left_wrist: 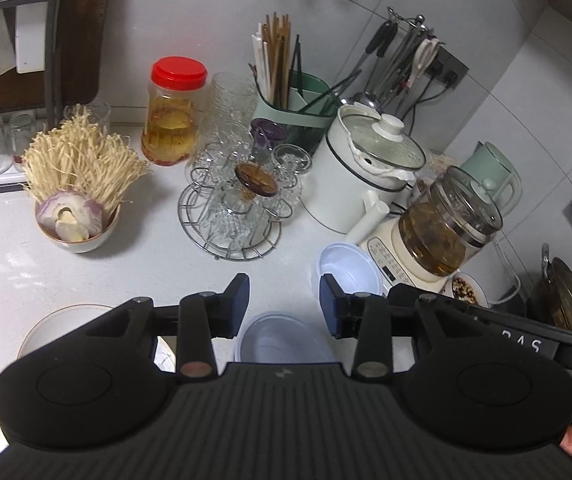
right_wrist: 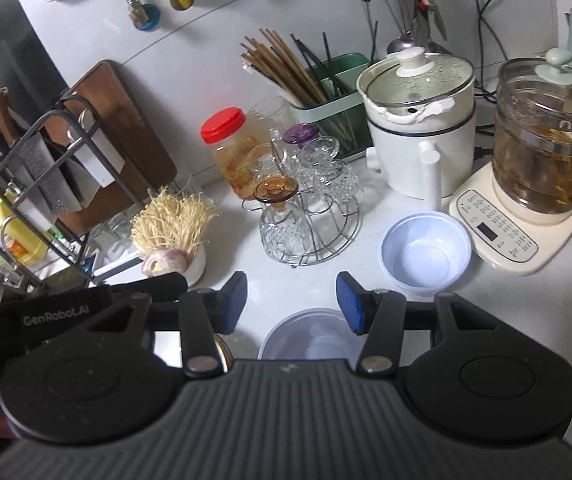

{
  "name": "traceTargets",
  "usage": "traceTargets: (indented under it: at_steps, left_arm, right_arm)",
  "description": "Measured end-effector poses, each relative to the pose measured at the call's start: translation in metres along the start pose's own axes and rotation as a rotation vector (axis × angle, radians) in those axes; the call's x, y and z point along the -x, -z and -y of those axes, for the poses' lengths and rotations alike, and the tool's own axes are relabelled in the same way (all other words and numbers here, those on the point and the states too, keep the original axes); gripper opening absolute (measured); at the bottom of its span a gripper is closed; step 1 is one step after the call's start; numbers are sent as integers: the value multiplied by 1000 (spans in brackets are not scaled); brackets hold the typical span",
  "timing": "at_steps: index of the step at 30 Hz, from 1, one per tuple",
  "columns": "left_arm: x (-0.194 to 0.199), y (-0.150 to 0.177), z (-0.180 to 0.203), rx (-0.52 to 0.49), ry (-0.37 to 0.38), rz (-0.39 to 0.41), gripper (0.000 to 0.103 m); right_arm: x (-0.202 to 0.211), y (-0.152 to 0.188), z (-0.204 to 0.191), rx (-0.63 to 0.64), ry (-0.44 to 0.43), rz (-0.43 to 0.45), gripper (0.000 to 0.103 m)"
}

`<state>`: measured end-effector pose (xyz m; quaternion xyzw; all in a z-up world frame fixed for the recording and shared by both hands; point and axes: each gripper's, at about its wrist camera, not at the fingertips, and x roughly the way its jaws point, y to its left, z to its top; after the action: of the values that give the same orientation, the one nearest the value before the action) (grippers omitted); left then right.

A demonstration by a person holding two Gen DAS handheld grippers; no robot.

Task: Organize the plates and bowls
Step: 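Move both grippers to the rim of the smaller light-blue bowl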

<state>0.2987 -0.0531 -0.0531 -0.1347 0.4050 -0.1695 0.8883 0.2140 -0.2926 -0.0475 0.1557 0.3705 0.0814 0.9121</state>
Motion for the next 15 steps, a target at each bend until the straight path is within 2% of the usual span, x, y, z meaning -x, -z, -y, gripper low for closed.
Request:
traceTargets:
  at_steps: [15]
  left_arm:
    - [-16,3,-9,-48,95,-55,47]
  right_arm:
    - [12,14,2,-114,135,51,53]
